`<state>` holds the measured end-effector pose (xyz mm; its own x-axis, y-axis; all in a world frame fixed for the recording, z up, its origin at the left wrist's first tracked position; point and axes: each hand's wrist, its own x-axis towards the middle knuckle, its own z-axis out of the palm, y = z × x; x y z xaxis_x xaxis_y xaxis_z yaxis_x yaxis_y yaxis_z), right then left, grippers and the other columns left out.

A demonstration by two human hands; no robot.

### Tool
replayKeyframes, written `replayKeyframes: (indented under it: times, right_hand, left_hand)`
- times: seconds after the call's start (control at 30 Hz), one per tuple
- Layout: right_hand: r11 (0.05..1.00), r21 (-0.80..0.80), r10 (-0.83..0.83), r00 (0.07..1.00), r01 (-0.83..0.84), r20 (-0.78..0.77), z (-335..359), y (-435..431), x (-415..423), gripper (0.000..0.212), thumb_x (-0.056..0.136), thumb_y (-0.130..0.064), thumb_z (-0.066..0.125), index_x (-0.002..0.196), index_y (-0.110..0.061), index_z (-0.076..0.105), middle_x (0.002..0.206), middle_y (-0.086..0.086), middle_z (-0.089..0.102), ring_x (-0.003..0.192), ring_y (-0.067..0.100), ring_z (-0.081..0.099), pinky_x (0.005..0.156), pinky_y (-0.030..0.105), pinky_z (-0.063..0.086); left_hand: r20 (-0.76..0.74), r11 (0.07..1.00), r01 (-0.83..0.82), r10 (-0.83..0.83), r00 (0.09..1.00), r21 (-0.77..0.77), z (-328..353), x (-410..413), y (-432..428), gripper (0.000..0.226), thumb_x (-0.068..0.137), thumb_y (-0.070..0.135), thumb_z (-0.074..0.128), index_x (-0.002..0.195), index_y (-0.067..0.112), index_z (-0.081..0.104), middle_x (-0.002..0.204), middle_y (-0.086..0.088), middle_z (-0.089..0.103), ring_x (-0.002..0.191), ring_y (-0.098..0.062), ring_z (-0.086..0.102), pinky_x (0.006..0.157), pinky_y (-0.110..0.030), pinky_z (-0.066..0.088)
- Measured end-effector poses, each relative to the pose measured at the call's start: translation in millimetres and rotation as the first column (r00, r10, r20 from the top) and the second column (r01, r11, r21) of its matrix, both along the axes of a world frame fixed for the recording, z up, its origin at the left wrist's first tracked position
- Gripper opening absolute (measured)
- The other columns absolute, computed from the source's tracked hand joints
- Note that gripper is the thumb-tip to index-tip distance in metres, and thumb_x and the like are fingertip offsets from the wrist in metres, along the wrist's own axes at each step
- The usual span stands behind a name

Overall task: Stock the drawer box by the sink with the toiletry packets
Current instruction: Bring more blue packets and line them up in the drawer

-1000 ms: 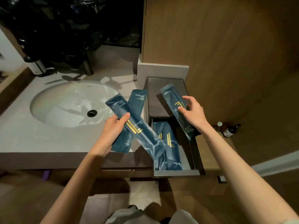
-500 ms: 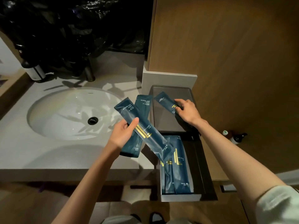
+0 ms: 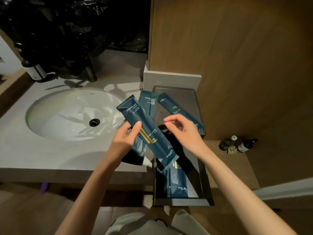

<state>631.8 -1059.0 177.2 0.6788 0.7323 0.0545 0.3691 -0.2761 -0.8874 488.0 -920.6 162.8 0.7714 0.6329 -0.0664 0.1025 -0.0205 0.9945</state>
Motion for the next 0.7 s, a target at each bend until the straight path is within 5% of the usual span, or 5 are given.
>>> replayKeyframes:
  times: [0.2,0.33,0.43,0.63,0.7]
  right_hand:
    - [1.000,0.016,-0.020,0.985,0.023,-0.173,-6.7,-29.3,-30.6,0.002,0.089,-0.019,0.064,0.089,-0.021,0.063,0.064,-0.013,0.058,0.062,0.002,0.048,0.063,0.010,0.039]
    - [0.999,0.003,-0.043,0.981,0.044,-0.191,-5.6,-44.8,-32.0,0.008,0.091,-0.020,0.063,0.083,-0.022,0.064,0.072,0.003,0.061,0.068,0.009,0.051,0.064,0.014,0.040]
    - [0.997,0.022,-0.063,0.977,0.069,-0.206,0.4,-64.4,-28.5,0.006,0.091,-0.019,0.062,0.087,-0.017,0.066,0.068,-0.011,0.062,0.062,-0.003,0.054,0.063,0.007,0.041]
    - [0.987,0.034,-0.146,0.956,0.160,-0.253,6.9,-114.7,-10.1,0.007,0.089,-0.020,0.065,0.094,-0.016,0.068,0.073,0.021,0.066,0.071,0.018,0.058,0.079,0.033,0.050]
    - [0.986,0.005,-0.163,0.955,0.170,-0.248,2.4,-127.6,-9.0,0.014,0.088,-0.019,0.066,0.102,-0.019,0.067,0.065,0.013,0.063,0.067,0.017,0.056,0.080,0.030,0.051]
  left_hand:
    - [0.056,0.997,0.027,-0.031,0.998,0.066,1.0,5.8,-28.1,0.019,0.098,0.023,0.047,0.099,0.027,0.066,0.101,0.011,0.070,0.101,-0.002,0.063,0.088,-0.015,0.047]
    - [0.029,0.990,0.038,-0.042,0.999,0.135,2.6,9.8,-43.8,0.018,0.097,0.019,0.050,0.097,0.029,0.065,0.098,0.018,0.068,0.092,0.009,0.061,0.081,-0.009,0.044]
    - [-0.045,0.971,0.043,-0.034,0.998,0.236,2.2,5.3,-44.8,0.022,0.094,0.020,0.056,0.112,0.032,0.060,0.110,0.026,0.059,0.098,0.021,0.052,0.089,-0.005,0.038]
    - [-0.237,0.879,-0.030,0.161,0.958,0.475,-20.7,-17.4,-27.5,0.046,0.091,0.020,0.061,0.136,0.023,0.050,0.138,0.003,0.051,0.129,-0.014,0.044,0.104,-0.026,0.033]
    - [-0.289,0.867,-0.032,0.201,0.936,0.498,-30.8,-21.4,-29.3,0.047,0.092,0.015,0.059,0.138,0.021,0.048,0.138,-0.005,0.052,0.128,-0.023,0.046,0.103,-0.030,0.034]
